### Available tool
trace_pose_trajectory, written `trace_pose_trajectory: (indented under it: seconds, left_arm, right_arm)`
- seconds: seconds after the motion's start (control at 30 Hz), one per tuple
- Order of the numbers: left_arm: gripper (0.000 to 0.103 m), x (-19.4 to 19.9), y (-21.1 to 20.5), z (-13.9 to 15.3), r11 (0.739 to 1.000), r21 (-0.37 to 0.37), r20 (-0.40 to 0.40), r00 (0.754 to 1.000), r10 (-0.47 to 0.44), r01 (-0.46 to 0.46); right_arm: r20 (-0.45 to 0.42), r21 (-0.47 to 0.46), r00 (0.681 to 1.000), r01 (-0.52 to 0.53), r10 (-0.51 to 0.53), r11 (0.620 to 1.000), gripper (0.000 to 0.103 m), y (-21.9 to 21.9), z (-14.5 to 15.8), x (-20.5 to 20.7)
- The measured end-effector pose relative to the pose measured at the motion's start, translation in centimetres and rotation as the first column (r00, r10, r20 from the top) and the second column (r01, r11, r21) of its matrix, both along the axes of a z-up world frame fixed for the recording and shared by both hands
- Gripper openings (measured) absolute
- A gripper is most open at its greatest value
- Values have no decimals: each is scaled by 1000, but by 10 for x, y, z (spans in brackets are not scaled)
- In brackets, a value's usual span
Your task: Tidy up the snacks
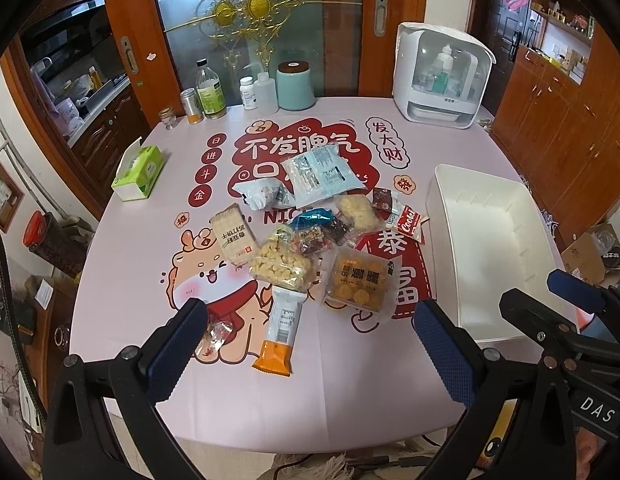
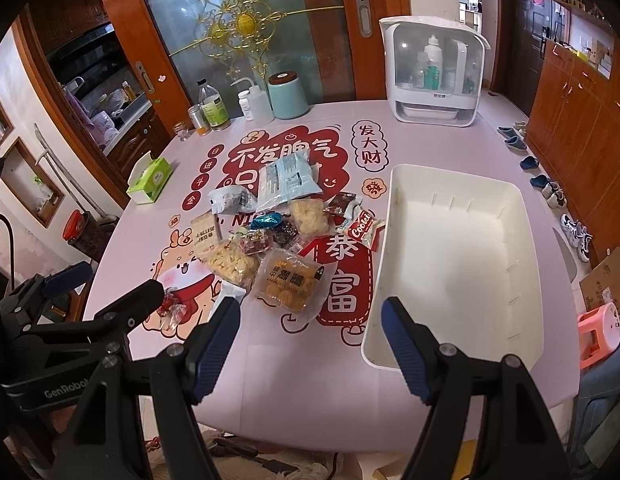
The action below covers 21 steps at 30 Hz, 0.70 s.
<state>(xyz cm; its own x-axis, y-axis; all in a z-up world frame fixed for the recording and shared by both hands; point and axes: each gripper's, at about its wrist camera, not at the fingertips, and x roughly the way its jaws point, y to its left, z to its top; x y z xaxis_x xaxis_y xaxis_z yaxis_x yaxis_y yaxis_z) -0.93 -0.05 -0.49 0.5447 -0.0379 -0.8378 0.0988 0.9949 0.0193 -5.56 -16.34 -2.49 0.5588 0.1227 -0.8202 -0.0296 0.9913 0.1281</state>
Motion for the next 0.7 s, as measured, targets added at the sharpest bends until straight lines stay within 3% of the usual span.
trace_pose_trajectory:
  seconds: [0.7]
  left_arm:
    - [102, -12, 0, 1, 1000, 7, -7, 1000, 11, -10]
  right_arm:
    - [-9, 11, 1000, -6, 6, 1000, 74, -11, -2, -2]
